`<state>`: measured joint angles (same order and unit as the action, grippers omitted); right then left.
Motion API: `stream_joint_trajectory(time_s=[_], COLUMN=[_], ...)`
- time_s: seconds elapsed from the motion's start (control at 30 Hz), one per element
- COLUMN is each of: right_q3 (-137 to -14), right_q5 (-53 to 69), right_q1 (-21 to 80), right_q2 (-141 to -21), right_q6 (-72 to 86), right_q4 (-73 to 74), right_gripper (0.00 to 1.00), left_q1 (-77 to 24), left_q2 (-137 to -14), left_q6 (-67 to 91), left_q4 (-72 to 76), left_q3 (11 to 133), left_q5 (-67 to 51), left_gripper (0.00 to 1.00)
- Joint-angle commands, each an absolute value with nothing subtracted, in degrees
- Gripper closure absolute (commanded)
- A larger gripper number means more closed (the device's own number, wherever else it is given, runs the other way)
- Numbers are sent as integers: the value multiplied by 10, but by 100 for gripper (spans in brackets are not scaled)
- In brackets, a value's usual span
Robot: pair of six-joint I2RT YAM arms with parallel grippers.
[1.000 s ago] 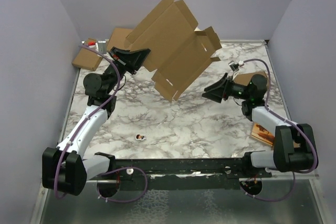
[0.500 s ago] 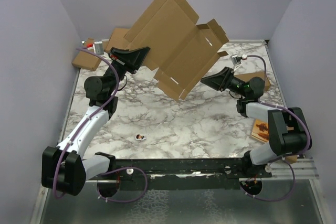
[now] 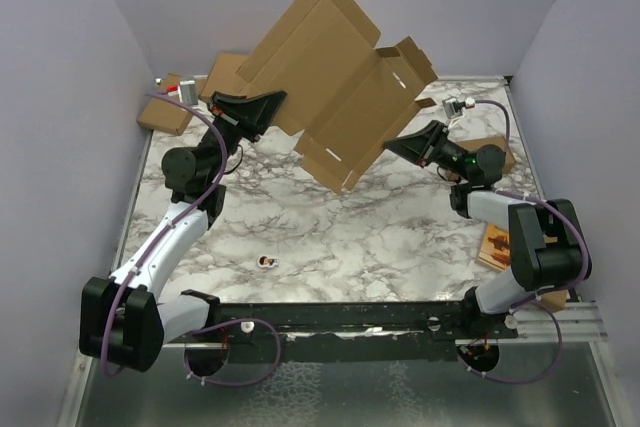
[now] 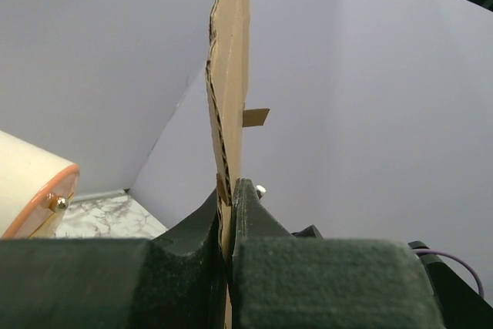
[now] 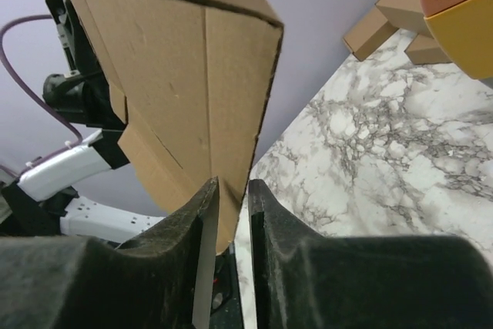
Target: Fold the paper box
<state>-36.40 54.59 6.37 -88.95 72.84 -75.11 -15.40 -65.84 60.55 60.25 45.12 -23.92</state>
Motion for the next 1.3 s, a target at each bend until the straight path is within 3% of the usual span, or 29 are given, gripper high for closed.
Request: stream_joint_trajectory(time_s=[0.0,0.13,0.57,0.87,1.27], right_q3=[-382,-396,-522,-544,-581], right_q5=[536,536,421,378,338], right_q1=[66,66,67,68,95], right_q2=[-891,-861,-811,-825,-884], right_q6=[723,660,426,399,313], right_q4=[-776,-676,-185,-112,-22], right_gripper=[86,99,99,99,99], left_q1=[-157,-165,-296,-360,-364], left_q2=[-659,-657,-674,-692,-756], left_q6=[607,558,330,204,243], left_q4=[627,593,412,345,307], left_q3=[444,446,445,450,451], left_q5=[-225,-223,-108,11,-38], left_gripper=[100,100,100,100,100])
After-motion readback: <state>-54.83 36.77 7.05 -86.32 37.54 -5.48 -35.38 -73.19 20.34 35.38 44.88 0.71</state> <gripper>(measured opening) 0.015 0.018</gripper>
